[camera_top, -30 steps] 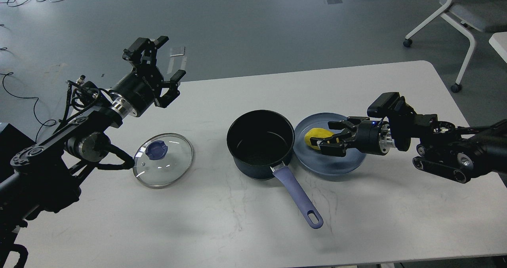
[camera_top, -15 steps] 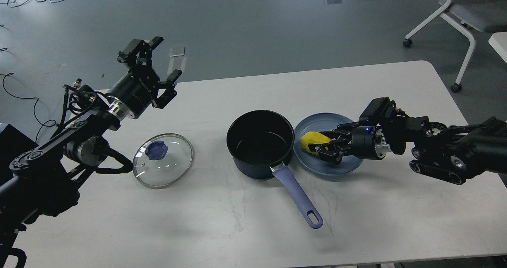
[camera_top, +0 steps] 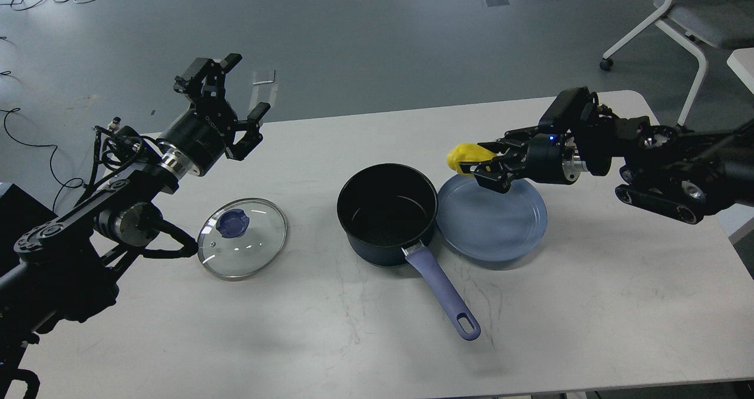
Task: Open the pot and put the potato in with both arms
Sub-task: 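Lift the potato and carry it over the saucepan, then lower the potato into the saucepan, open the right gripper, withdraw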
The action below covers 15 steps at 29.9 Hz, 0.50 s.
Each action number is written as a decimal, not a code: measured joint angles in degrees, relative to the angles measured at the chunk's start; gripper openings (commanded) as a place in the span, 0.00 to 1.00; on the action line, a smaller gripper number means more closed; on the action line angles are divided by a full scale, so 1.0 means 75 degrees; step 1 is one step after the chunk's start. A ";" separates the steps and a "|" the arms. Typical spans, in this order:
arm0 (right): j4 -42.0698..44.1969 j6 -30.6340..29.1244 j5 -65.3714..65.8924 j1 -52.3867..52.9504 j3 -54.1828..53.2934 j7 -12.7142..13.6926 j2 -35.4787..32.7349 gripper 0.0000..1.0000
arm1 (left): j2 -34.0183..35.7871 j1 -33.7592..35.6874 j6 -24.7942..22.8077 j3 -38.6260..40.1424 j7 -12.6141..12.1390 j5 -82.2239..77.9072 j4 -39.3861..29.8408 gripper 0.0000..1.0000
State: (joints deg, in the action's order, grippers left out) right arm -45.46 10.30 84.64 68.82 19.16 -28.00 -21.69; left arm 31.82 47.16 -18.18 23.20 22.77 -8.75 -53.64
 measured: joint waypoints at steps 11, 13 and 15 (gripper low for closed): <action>0.0896 0.0008 -0.0156 0.0438 0.0780 -0.0001 0.1889 0.31 | 0.0120 0.0018 -0.0015 -0.0001 -0.0092 0.0031 -0.0038 0.98; 0.1020 0.0009 -0.0167 0.0381 0.0796 -0.0001 0.2086 0.32 | 0.0213 0.0019 -0.0032 -0.0001 -0.0086 0.0031 -0.0039 0.98; 0.1073 0.0008 -0.0172 0.0351 0.0807 0.0000 0.2218 0.34 | 0.0254 0.0019 -0.0043 -0.0001 -0.0071 0.0031 -0.0036 0.98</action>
State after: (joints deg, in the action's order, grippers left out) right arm -37.41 10.37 83.35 71.45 25.22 -28.00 -5.05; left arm 33.72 47.30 -18.50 23.19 22.24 -8.52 -53.91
